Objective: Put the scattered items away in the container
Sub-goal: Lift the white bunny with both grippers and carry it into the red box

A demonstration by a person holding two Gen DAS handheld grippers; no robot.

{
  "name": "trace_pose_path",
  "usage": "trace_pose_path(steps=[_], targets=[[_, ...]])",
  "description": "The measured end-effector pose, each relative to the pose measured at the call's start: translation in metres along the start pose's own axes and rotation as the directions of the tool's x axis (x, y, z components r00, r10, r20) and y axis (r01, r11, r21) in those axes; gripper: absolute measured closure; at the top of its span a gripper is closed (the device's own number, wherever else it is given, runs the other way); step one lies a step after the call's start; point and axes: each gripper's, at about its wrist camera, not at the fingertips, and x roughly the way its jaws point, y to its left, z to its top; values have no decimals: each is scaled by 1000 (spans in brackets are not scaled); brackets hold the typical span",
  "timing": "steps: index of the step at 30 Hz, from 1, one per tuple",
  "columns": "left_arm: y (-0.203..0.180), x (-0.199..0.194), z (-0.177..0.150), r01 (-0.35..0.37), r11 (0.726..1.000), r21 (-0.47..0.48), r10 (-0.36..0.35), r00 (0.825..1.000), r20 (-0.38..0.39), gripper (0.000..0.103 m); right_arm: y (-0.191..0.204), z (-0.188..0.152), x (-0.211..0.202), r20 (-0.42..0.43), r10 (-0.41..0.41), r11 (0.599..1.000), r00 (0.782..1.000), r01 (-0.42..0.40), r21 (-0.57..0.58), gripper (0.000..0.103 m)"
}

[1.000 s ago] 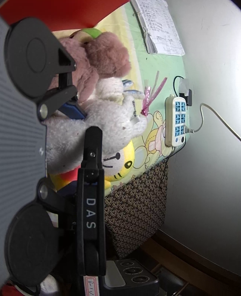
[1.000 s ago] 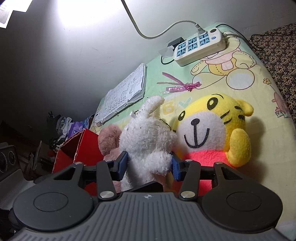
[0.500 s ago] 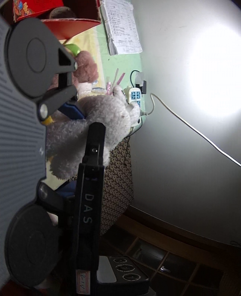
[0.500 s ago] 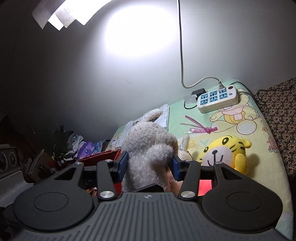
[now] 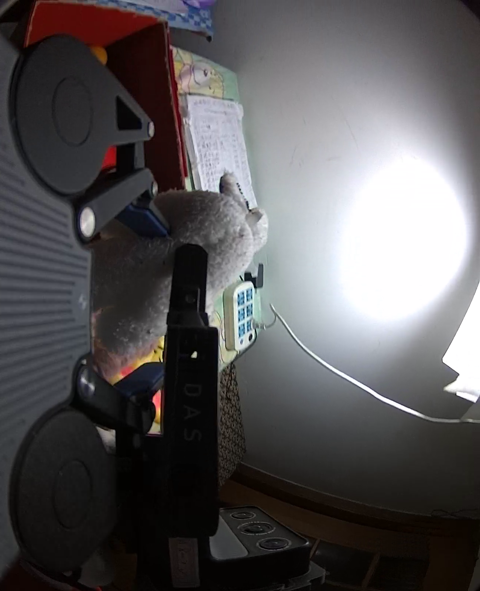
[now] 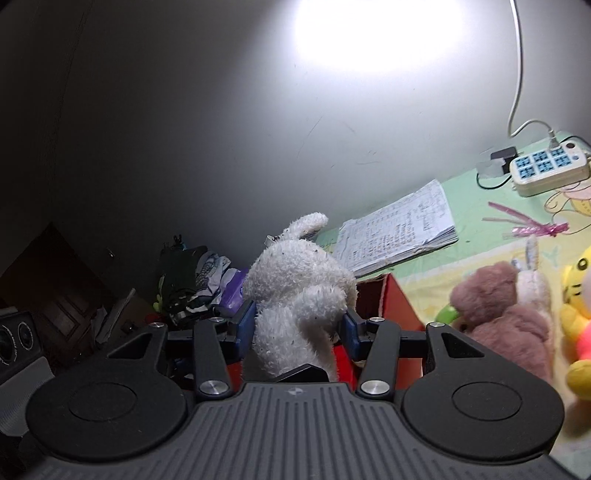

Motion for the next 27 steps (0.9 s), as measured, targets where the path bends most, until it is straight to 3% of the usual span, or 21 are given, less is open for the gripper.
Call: trace_pose_path(steps=[7, 11, 16, 22, 27], targets=[[84, -3, -13, -145, 989, -21, 143, 987, -71, 28, 20, -32, 92, -124, 84, 986, 989, -65, 154, 53], [112, -5, -19, -193, 981, -21, 190, 975, -113, 28, 36, -45, 133, -172, 76, 987, 982, -50, 154, 54], [157, 15, -36, -211, 976, -48, 199, 962, -189, 29, 45, -57, 165, -235, 33, 990, 972, 0, 139, 55], [181, 28, -48, -240, 970, -40, 223, 944, -242, 31, 43, -67, 201, -333, -8, 987, 943, 62, 151, 55], [194, 29, -56, -258, 965, -39, 240, 936, -258, 31, 45, -71, 213, -365, -55, 984, 929, 112, 137, 54]])
